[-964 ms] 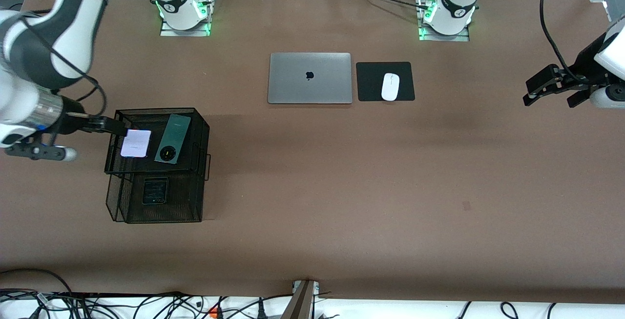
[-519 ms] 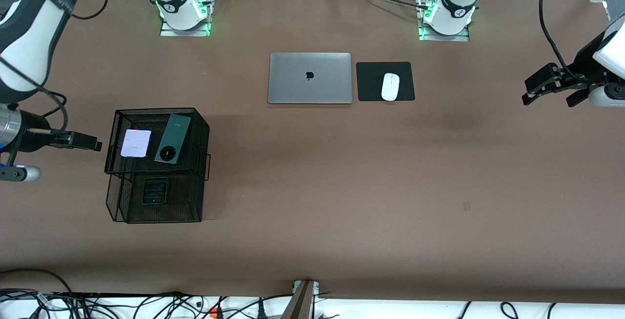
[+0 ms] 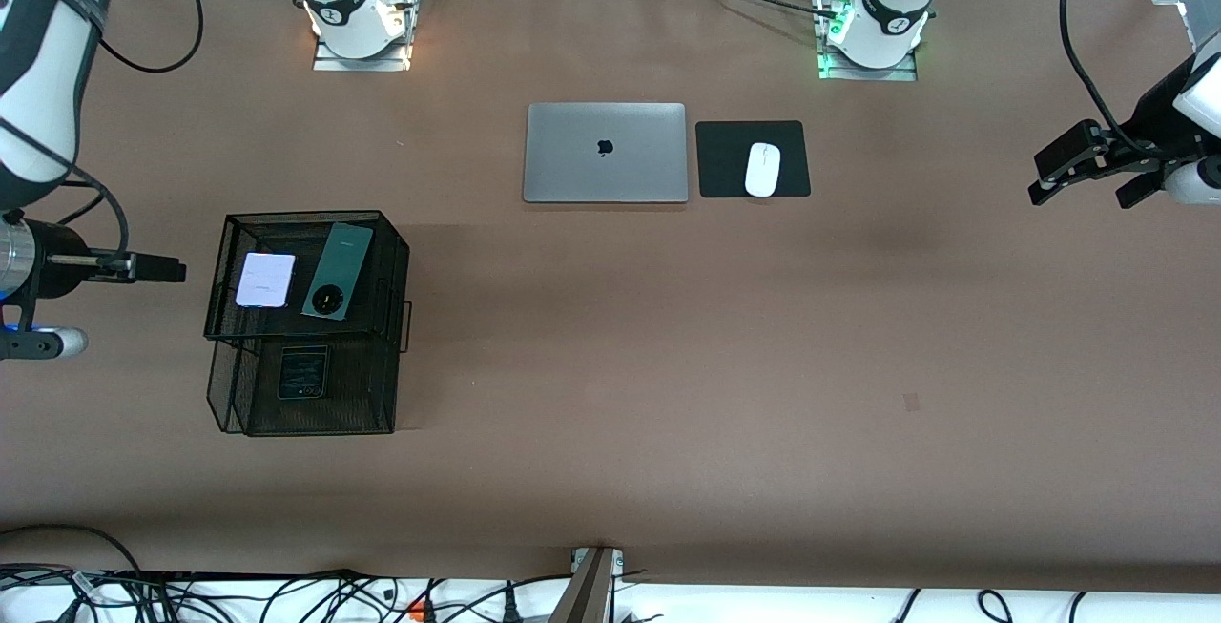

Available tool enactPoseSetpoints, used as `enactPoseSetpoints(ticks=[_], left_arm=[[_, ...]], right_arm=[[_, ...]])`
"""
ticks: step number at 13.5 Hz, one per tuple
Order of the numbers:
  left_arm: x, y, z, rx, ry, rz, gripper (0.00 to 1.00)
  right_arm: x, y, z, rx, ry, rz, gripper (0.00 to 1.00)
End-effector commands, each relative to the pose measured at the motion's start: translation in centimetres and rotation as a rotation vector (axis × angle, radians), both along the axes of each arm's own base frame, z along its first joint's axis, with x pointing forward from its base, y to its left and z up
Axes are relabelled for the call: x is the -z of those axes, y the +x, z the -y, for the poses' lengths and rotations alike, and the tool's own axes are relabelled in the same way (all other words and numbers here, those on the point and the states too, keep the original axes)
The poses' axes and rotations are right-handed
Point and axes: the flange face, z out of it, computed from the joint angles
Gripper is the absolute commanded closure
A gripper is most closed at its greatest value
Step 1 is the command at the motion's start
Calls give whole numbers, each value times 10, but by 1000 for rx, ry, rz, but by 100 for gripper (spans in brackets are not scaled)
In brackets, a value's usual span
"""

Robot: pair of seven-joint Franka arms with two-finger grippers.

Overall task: Place phones with both arms
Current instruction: 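Release the green phone and raise the right gripper from the basket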

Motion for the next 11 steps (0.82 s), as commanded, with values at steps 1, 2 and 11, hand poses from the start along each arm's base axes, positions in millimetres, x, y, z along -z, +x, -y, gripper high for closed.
enactPoseSetpoints(ticks=[1,2,11], left_arm=[[-5,-2,-2,48,7,7,0],[-5,-2,-4,90,12,10,0],[-5,-10,0,103,13,-42,0]], right_arm=[[-17,-11,-8,38,15,57,0],[-19,-19,-10,38,11,98,0],[-8,-44,-32,105,-2,201,0]])
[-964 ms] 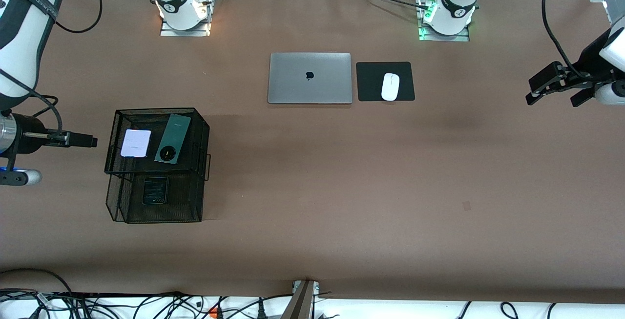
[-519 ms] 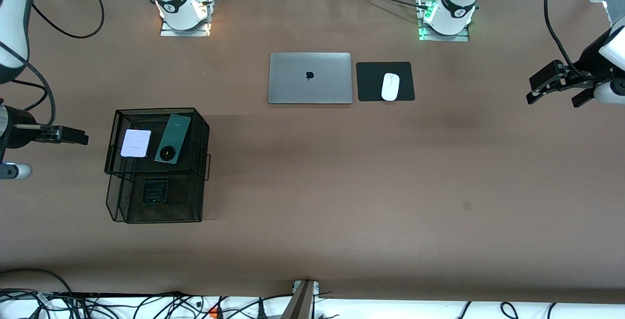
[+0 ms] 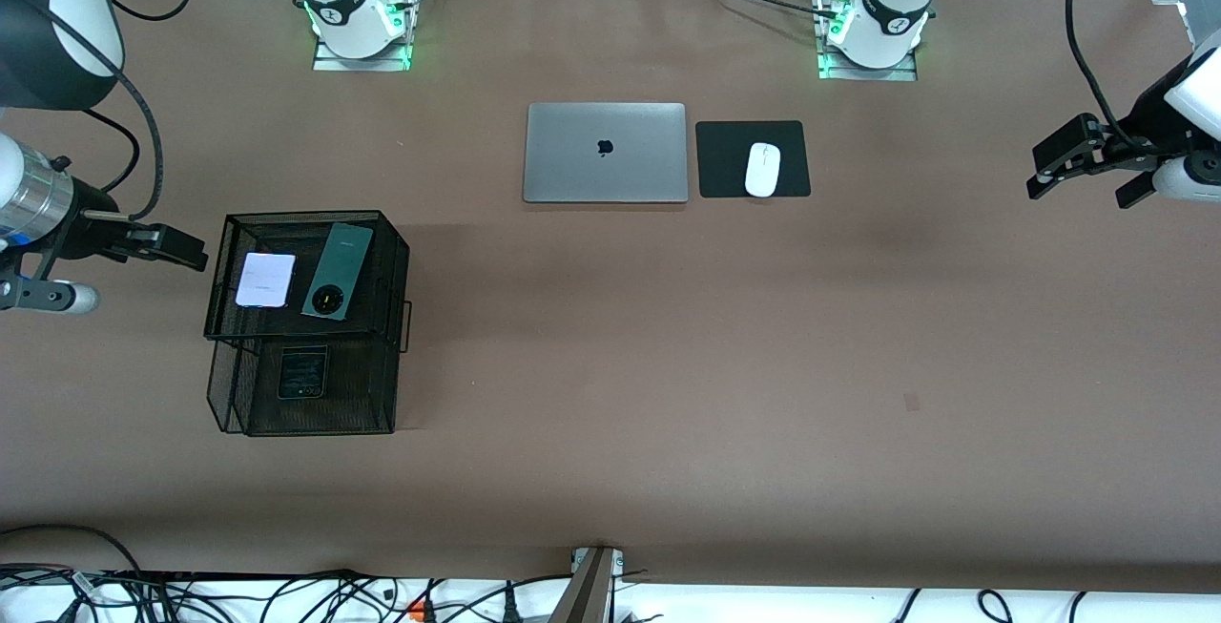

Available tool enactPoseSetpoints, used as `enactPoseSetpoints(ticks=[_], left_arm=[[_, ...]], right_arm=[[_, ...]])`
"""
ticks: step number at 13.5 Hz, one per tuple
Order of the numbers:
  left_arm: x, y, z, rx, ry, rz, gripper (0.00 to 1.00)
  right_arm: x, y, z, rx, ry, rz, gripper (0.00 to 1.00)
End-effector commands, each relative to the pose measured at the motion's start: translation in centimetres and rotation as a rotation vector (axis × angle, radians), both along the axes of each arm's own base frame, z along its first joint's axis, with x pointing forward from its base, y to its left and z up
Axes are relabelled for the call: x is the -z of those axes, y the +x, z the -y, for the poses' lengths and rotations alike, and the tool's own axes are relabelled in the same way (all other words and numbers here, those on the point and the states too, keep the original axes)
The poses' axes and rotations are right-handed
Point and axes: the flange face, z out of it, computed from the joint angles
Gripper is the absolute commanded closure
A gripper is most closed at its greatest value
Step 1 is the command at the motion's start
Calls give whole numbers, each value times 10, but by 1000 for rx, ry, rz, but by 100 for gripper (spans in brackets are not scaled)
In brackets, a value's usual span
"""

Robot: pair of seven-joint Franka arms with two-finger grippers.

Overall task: Place phones with both arms
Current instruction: 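Release the green phone and raise the right gripper from the basket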

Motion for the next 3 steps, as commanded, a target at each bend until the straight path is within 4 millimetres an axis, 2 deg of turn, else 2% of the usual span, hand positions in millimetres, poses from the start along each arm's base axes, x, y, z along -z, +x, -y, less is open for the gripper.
enactPoseSetpoints(ticks=[1,3], left_arm=[[-7,-9,-1,24,6,-30,0],[-8,-7,-1,24,4,-21,0]], right_arm=[[0,-3,1,15,-2,11,0],[0,-3,0,7,-2,11,0]])
